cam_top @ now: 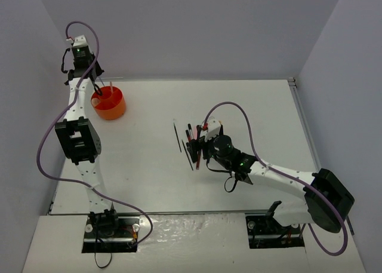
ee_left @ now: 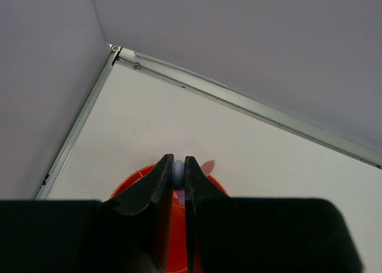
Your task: Organize the makeup
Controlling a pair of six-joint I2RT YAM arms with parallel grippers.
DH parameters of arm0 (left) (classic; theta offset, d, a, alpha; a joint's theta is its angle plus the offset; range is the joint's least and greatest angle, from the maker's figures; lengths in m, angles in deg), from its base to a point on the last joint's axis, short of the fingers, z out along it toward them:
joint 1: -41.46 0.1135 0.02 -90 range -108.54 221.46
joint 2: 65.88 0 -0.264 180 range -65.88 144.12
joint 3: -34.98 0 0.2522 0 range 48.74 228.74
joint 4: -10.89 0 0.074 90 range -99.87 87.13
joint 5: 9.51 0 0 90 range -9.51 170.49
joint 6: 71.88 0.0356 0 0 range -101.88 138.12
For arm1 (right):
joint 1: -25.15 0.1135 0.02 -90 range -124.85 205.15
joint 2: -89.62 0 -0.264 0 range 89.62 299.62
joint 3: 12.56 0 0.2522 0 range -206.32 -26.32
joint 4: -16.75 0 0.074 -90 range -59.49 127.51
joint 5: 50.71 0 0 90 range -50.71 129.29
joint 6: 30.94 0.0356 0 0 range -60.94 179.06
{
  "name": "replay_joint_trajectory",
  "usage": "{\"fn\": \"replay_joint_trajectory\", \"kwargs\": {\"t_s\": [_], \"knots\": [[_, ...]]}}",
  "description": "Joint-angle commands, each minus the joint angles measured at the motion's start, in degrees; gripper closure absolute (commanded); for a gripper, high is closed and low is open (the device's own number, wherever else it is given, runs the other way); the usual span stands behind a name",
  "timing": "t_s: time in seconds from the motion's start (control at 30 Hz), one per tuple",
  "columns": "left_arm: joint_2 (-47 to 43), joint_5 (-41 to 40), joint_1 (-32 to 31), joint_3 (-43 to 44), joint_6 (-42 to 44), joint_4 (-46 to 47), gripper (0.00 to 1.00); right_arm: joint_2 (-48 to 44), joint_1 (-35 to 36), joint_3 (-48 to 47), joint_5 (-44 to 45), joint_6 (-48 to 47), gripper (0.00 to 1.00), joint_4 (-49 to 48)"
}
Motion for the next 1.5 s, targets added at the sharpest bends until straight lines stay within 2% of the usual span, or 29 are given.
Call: {"fn": "replay_joint_trajectory", "kwargs": {"t_s": [0.0,0.13,0.57,0.73,0.9,1.2,1.47], "knots": [[-0.9,4.0,1.1,3.2,2.2,4.3,1.00,0.7,-0.6,-0.5,-1.4,0.7,0.00,-5.0],[-0.6,6.0,1.9,1.9,1.1,7.6,1.00,1.6,-0.8,-0.7,-1.6,0.6,0.00,-4.7],[0.7,6.1,1.9,-2.2,3.2,8.4,1.00,1.6,-1.0,-0.7,-2.1,0.6,0.00,-4.9],[0.4,6.3,1.9,-3.3,3.5,8.4,0.87,1.2,-1.0,-0.6,-2.1,0.6,0.00,-4.7],[-1.3,5.9,1.9,-5.3,3.7,8.9,0.69,0.8,-1.1,-0.7,-2.1,0.6,0.00,-4.3],[-7.4,6.7,1.9,-10.5,1.6,9.9,0.60,-1.6,-1.4,-3.1,0.1,1.2,0.02,-0.1],[-24.1,6.4,1.7,-23.8,-1.6,13.2,0.56,-3.7,-3.1,-5.2,2.3,1.6,0.09,5.3]]}}
